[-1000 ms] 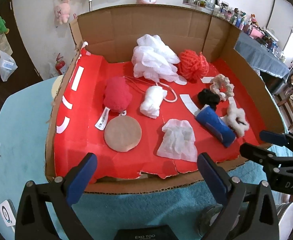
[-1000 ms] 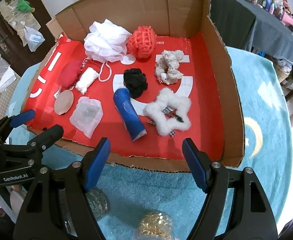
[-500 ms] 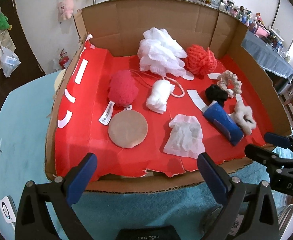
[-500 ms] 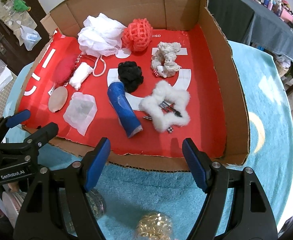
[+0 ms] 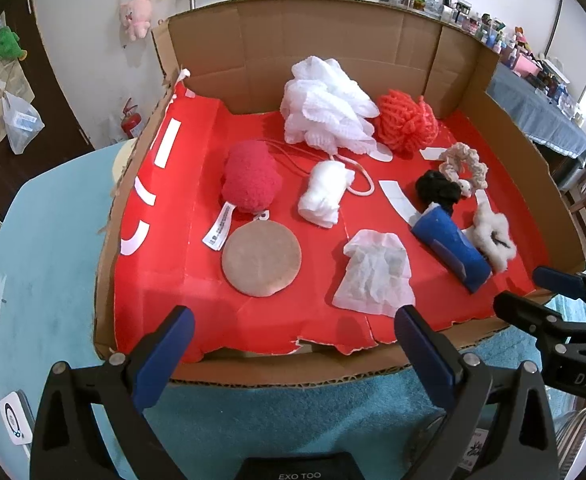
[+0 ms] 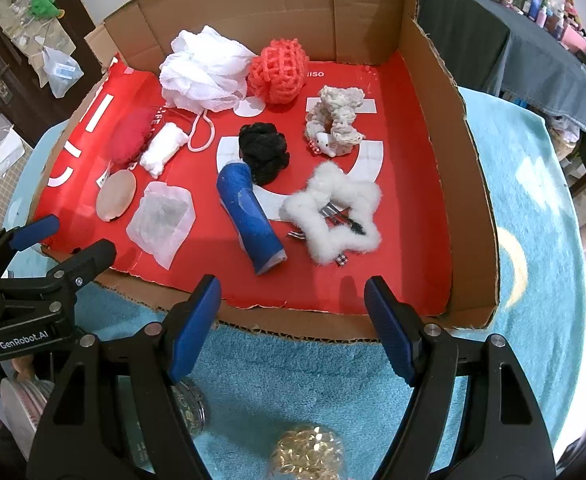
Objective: Organize soft objects
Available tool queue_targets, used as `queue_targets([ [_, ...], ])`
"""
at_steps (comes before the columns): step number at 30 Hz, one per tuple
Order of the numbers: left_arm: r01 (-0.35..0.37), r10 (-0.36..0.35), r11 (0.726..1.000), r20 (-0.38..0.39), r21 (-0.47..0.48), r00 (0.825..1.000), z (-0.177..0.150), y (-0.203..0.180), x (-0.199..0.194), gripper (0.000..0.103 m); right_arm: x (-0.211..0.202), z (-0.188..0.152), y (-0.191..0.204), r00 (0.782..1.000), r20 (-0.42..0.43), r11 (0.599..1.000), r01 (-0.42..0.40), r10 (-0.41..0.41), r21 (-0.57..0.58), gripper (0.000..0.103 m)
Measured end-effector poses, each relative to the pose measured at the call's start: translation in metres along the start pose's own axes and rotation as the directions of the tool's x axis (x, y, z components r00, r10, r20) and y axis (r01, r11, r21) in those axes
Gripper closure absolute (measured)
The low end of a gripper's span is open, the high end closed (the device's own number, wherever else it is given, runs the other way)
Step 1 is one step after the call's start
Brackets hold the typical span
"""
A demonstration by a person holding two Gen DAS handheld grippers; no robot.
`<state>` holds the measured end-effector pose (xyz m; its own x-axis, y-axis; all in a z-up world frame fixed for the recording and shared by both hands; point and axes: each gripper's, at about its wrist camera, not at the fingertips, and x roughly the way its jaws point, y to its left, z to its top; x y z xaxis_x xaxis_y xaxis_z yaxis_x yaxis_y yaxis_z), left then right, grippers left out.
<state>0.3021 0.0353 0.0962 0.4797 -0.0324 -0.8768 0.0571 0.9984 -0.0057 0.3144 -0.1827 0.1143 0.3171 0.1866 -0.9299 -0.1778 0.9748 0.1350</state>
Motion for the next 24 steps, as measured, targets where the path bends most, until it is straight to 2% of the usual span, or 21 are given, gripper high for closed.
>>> queue_targets([
  [24,-0.003,0.003,1.0,0.009,-0.003,1.0,-0.0008,-0.0004,-0.0009,0.001,-0.0003,-0.0015,0.0013,1.0,0.004,1.0,0.001,-0.001,-0.003,0.029],
])
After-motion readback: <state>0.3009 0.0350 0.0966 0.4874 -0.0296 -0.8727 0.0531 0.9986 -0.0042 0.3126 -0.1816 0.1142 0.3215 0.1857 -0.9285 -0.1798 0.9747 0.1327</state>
